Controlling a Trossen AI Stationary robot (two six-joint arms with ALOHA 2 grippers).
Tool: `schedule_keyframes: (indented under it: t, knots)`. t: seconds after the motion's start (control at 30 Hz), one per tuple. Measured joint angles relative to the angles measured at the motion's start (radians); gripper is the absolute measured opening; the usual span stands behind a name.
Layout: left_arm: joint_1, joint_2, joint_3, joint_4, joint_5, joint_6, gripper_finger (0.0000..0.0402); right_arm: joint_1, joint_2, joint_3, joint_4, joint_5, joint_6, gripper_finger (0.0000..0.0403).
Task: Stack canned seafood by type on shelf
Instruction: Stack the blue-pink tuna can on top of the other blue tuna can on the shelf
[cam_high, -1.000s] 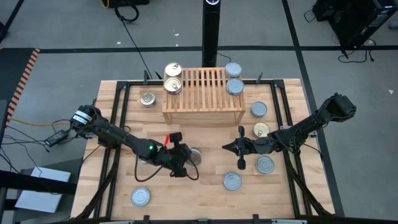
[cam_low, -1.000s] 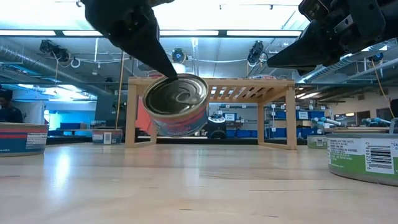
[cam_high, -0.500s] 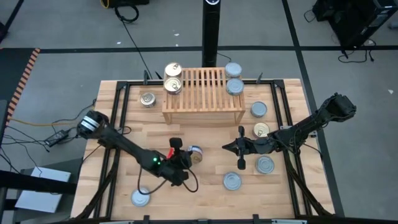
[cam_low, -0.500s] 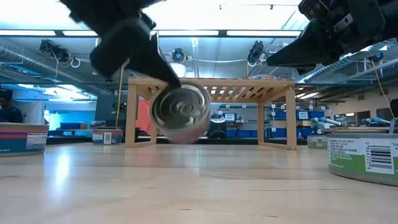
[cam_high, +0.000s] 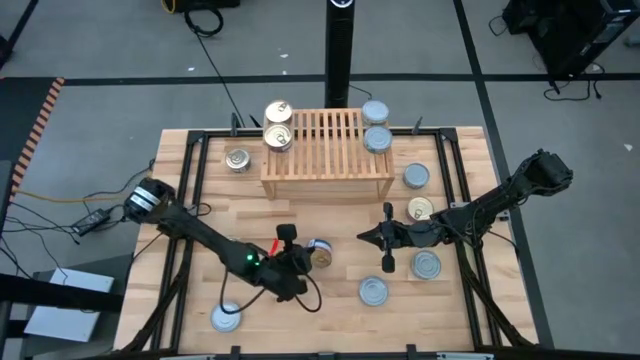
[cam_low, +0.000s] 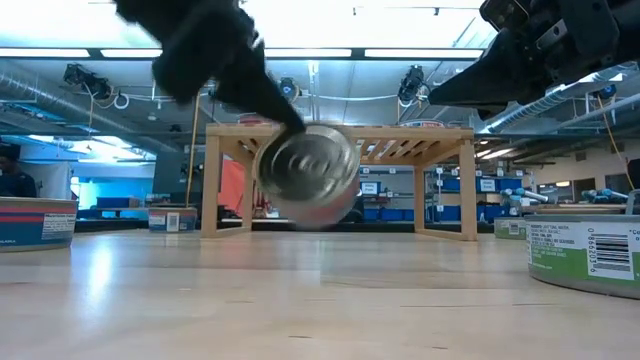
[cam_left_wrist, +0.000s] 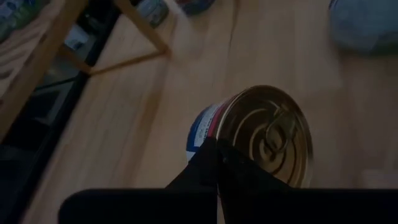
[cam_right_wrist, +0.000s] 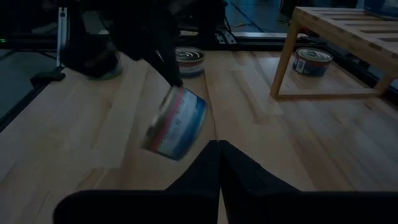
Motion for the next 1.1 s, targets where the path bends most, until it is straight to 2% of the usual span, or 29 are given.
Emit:
schedule_keyframes:
  t: [0.23,0.4,0.53,0.93,1.1]
  knots:
    - [0.019,-0.032,0.132,-0.14,0.092,-0.041,0.0,0.0,0.0,0.0,0.001,0.0,0.001,0.0021]
    - [0.048,-0.033,0.245,-0.347,0.104,-0.078,0.0,0.0,0.0,0.0,0.0,0.0,0.001,0.0015]
    - [0.081,-0.034,0.305,-0.438,0.12,-0.082,0.0,0.0,0.0,0.0,0.0,0.0,0.001,0.0015]
    - [0.179,-0.036,0.449,-0.577,0.2,0.015,0.0,0.0,0.0,0.0,0.0,0.0,0.001,0.0015]
    - [0.192,-0.088,0.458,-0.594,0.214,0.023,0.0,0.0,0.0,0.0,-0.003,0.0,0.001,0.0018]
